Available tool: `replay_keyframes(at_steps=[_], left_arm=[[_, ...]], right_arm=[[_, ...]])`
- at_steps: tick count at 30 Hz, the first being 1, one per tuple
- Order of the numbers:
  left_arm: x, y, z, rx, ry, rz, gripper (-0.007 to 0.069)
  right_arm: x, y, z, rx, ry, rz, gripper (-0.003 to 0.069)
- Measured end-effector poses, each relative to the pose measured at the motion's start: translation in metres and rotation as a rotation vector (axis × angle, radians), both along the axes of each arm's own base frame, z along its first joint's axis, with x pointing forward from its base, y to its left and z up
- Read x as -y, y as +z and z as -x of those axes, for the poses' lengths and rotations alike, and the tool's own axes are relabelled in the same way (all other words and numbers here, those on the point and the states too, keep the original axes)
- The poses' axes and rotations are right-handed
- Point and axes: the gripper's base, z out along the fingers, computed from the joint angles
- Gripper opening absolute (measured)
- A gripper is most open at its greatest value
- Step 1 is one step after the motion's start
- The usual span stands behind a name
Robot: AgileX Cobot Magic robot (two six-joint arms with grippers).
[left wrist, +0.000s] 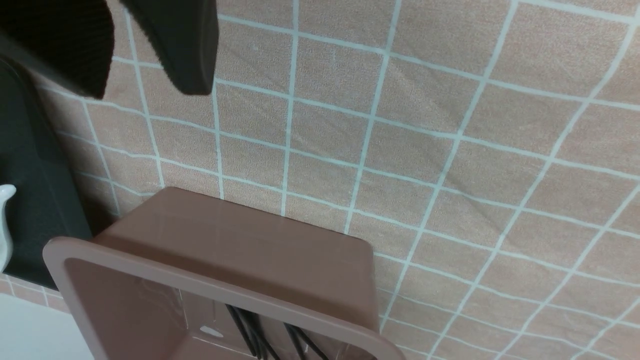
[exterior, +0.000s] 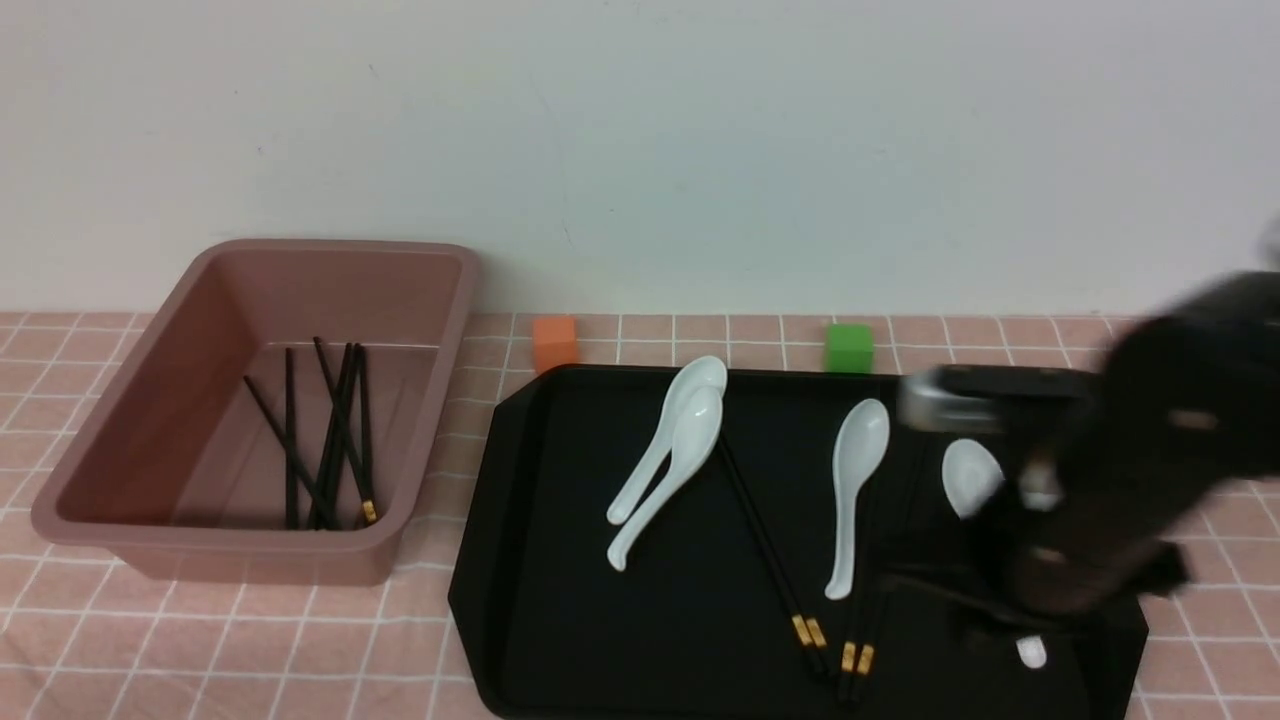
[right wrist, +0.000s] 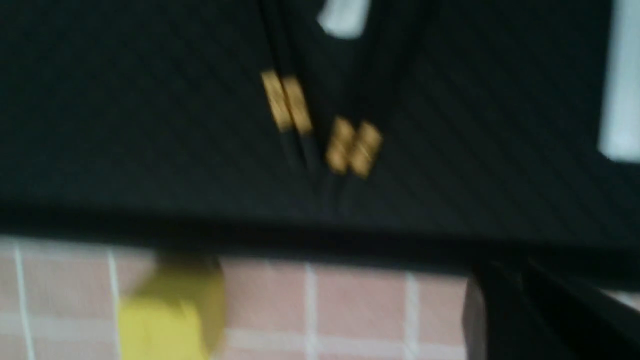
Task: On pink tablecloth take chopsticks from black tray and put them in box.
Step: 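Move the gripper over the chopsticks on the black tray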
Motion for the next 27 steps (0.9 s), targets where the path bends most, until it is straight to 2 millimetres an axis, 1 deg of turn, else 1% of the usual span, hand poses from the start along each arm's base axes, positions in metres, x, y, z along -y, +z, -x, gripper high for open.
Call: replay_keyframes(at_steps=[3, 4, 5, 6, 8, 10, 14, 18, 19, 22, 27], left_arm=[[0.000, 0.000, 0.000, 0.000, 0.000, 0.000, 0.0237], [0.000, 0.000, 0.000, 0.000, 0.000, 0.000, 0.0237], [0.000, 0.000, 0.000, 0.000, 0.000, 0.000, 0.0237], [0.000, 0.000, 0.000, 0.000, 0.000, 0.000, 0.0237], [0.000, 0.000, 0.000, 0.000, 0.000, 0.000, 0.0237], [0.000, 0.000, 0.000, 0.000, 0.000, 0.000, 0.0237], [0.000, 0.000, 0.000, 0.000, 0.000, 0.000, 0.0237], [0.000, 0.000, 0.000, 0.000, 0.000, 0.000, 0.0237], [0.000, 0.000, 0.000, 0.000, 0.000, 0.000, 0.0237], [0.000, 0.000, 0.000, 0.000, 0.000, 0.000, 0.0237], [0.000, 0.000, 0.000, 0.000, 0.000, 0.000, 0.0237]], right_arm=[[-0.017, -0.015, -0.020, -0.002, -0.018, 0.016, 0.0251], [-0.017, -0.015, -0.021, 0.000, -0.017, 0.016, 0.0258], [-0.021, -0.021, -0.027, -0.002, -0.021, 0.019, 0.0304], [-0.021, -0.022, -0.028, -0.002, -0.021, 0.019, 0.0317], [-0.024, -0.032, -0.037, -0.012, -0.025, 0.027, 0.0386], [-0.023, -0.036, -0.041, -0.016, -0.037, 0.027, 0.0419], [-0.019, -0.045, -0.047, -0.032, -0.083, 0.020, 0.0444], [-0.021, -0.054, -0.050, -0.046, -0.094, 0.015, 0.0448], [-0.022, -0.060, -0.052, -0.049, -0.095, 0.015, 0.0448], [-0.022, -0.069, -0.054, -0.054, -0.097, 0.017, 0.0448], [-0.023, -0.072, -0.057, -0.049, -0.095, 0.018, 0.0448]])
